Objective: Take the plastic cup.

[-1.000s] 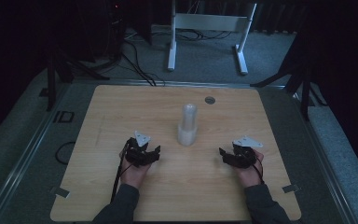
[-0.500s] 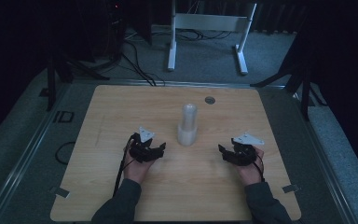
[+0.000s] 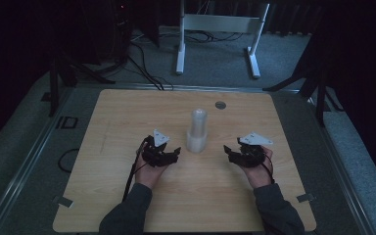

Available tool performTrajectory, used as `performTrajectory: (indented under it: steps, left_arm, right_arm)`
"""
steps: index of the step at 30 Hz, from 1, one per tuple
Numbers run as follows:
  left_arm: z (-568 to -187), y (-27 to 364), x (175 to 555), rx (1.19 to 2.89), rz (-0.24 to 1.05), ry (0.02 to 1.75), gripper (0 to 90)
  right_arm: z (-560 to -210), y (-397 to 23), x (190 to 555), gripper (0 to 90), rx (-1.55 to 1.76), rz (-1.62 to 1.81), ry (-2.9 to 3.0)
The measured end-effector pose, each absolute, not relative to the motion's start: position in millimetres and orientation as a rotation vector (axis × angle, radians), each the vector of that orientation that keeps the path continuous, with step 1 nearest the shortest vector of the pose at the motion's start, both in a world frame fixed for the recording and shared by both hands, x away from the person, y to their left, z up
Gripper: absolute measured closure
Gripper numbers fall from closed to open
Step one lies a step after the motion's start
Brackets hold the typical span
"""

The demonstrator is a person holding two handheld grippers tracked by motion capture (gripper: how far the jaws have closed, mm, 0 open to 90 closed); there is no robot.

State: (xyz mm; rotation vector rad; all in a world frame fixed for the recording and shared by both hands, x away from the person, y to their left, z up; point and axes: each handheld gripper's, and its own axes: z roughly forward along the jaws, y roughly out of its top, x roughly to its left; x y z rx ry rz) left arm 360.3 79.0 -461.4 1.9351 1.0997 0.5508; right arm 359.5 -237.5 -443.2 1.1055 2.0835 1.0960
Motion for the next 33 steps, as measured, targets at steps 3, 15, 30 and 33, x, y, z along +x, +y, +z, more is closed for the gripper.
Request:
performTrajectory:
  steps: [3, 15, 30, 33]
  left_arm:
    - [-461, 76, 360, 1.936, 0.581, 1.078, 31.7]
    - [-458, 60, 366, 1.936, 0.540, 1.011, 32.1]
    - [-455, 40, 378, 1.927, 0.512, 0.972, 32.6]
    - [-456, 37, 380, 1.926, 0.510, 0.967, 30.6]
  right_arm:
    - [-439, -235, 361, 36.3, 1.093, 1.102, 2.083]
    - [-425, -222, 365, 36.3, 1.039, 1.135, 2.089]
    - [-410, -211, 368, 36.1, 0.992, 1.186, 2.092]
    - [-407, -209, 369, 35.0, 0.982, 1.192, 2.092]
